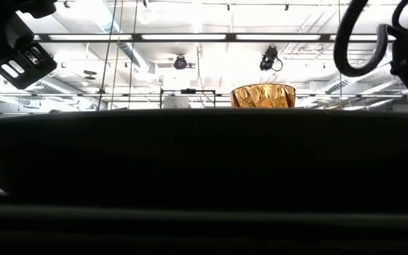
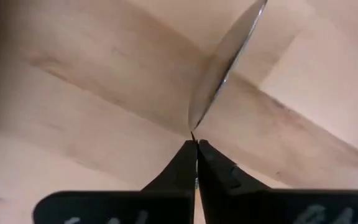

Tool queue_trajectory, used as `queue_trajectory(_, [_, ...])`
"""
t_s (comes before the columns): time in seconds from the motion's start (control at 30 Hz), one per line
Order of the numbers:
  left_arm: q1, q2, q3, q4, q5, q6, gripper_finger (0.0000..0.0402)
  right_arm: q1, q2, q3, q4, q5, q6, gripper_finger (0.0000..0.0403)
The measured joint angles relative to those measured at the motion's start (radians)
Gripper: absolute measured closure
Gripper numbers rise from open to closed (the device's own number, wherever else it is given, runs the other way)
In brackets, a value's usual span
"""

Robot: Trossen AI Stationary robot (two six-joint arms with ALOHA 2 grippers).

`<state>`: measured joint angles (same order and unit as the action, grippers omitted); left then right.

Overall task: Pick and place plate/cup/fork/spoon on tray
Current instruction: Put the yellow spoon to the left of the orange fork on the black tray

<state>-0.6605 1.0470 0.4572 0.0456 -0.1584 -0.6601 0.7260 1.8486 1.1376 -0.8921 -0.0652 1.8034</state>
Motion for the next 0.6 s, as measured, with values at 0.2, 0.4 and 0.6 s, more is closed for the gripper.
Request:
queue_trajectory(0.2, [0.000, 0.000, 0.000, 0.000, -0.003, 0.002, 0.0310, 0.000, 0.004, 0.064, -0.064, 0.046, -0.024, 0.0400])
queue_trajectory(0.4, [0.000, 0.000, 0.000, 0.000, -0.005, -0.002, 0.0310, 0.001, 0.003, 0.069, -0.077, 0.051, -0.026, 0.0402])
queue_trajectory(0.6, [0.000, 0.000, 0.000, -0.001, -0.005, -0.006, 0.0310, 0.001, -0.004, 0.103, -0.073, 0.083, -0.035, 0.0402])
